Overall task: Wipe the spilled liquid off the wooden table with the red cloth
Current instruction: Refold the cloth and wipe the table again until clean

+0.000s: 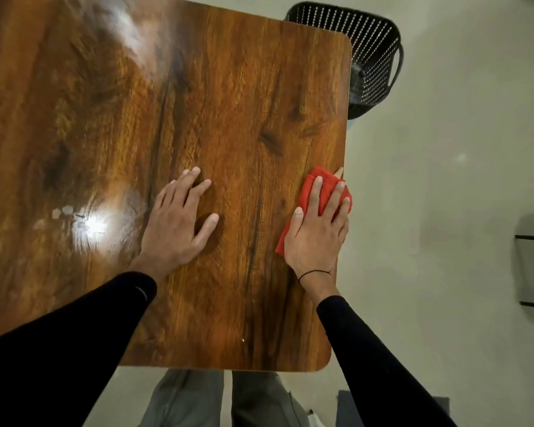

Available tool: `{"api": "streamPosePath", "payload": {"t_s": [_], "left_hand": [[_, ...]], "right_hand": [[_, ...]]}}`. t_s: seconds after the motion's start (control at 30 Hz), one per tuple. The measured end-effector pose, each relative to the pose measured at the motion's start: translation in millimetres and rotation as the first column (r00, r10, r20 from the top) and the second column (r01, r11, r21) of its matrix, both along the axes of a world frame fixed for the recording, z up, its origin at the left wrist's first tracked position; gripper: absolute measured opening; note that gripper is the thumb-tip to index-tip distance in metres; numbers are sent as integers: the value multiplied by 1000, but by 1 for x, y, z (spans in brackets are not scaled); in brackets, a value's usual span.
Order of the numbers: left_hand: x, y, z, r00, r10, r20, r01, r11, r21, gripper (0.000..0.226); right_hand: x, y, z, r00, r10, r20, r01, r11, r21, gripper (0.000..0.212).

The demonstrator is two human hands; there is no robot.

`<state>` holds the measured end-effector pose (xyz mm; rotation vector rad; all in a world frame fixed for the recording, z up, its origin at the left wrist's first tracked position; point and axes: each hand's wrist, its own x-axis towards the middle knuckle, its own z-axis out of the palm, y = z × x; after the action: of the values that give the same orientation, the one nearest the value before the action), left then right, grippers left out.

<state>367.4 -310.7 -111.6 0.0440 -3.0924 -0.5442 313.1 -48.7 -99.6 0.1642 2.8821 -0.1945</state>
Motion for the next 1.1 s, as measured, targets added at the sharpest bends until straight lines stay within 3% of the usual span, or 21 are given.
{"api": "streamPosePath", "payload": {"t_s": [0.5, 0.67, 0.9, 1.1], "left_hand": [[15, 8, 19, 998, -37, -54, 38, 999, 18, 57], [81, 30, 22, 995, -101, -6, 101, 994, 50, 53], [219, 63, 36, 980, 26, 196, -68, 975, 211, 57], [299, 67, 68, 949, 192, 249, -279, 878, 389, 52]], "right_hand": [[127, 25, -9, 996, -74, -41, 75, 997, 22, 73], [160, 26, -14, 981, -186, -49, 187, 982, 12, 72], [206, 7, -18, 872, -485, -64, 484, 875, -29, 71], [225, 2, -11, 724, -689, -36, 669, 714, -207, 68]]}}
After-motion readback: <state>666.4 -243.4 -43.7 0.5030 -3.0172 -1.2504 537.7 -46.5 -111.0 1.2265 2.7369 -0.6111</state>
